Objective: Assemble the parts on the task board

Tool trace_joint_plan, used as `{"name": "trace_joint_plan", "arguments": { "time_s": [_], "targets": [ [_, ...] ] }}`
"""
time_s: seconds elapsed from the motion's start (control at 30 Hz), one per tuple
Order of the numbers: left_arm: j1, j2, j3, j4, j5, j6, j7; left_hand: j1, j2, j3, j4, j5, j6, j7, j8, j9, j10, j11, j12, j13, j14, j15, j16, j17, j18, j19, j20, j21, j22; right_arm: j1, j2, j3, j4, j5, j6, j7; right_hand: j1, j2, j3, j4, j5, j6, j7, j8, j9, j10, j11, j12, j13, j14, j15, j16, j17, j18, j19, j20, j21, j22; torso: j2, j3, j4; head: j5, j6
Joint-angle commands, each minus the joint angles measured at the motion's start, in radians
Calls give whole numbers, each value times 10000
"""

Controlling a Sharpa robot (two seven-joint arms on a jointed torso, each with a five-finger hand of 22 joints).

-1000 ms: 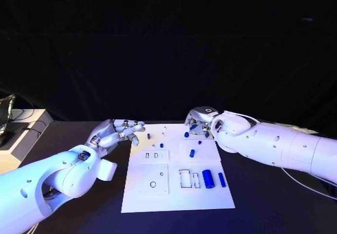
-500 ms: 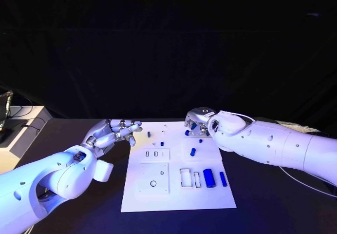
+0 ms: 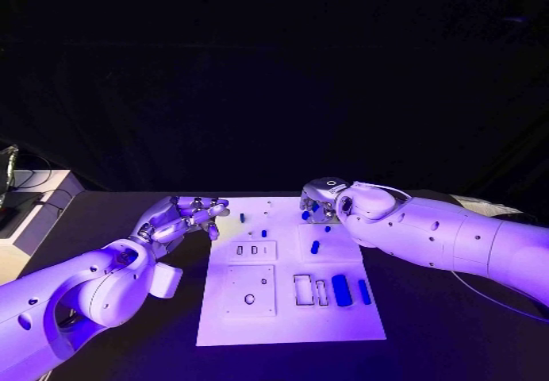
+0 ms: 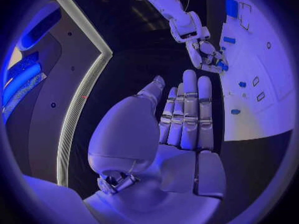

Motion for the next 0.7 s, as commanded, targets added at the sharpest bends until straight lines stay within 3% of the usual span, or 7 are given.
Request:
{"name": "trace_joint_plan", "arguments": {
  "time_s": [0.03,0.37,0.53,0.63,0.7],
  "targets": [
    [10,21,12,1,-41,183,5,-124,36,-37,-14,-11,-44,40,-37,11,-67,30,-44,11,-66,-4,55,-27,150,-89,10,57,-20,-11,38,3,-34,-124,222,-1,-13,31,178,19,-15,76,7,39,8,75,-1,30,8,-54,14,57,-25,115,103,-13,-133,151,51,-28,82,-58,3],
    [10,32,13,-22,-41,199,-34,-122,57,-42,-14,-11,-53,48,-39,10,-77,33,-44,12,-62,-2,60,-43,156,-92,14,69,-33,-30,74,3,-73,-20,241,55,-132,122,631,205,-50,302,-47,47,17,303,-72,28,7,-51,-34,82,-38,89,192,-49,-336,485,130,-63,152,-147,33],
    [9,40,14,-33,-41,220,-59,-122,57,-42,-14,-11,-53,48,-39,10,-77,33,-44,12,-62,-2,60,-43,156,-92,14,69,-33,-33,71,3,-62,-1,218,50,-124,295,1011,362,-228,523,-109,61,34,582,-160,30,11,-43,-93,108,-26,27,253,-98,-310,731,164,-78,184,-173,61],
    [9,43,14,-42,-41,235,-81,-116,77,-39,-14,-12,-55,50,-37,11,-80,34,-44,11,-64,-2,64,-52,159,-94,16,77,-43,-34,65,3,-60,-74,161,-14,44,612,1349,355,-489,762,-164,81,64,899,-258,36,19,-39,-159,125,-11,-55,299,-155,-107,975,181,-85,206,-190,73],
    [9,43,14,-48,-41,242,-92,-116,77,-39,-14,-12,-55,50,-37,11,-80,34,-44,11,-64,-2,64,-52,159,-94,16,77,-43,-34,54,3,-57,-160,14,-78,60,622,1457,307,-492,795,-171,75,63,939,-276,39,21,-43,-175,128,-2,-80,290,-182,-103,1051,187,-89,222,-206,88]
  ]
}}
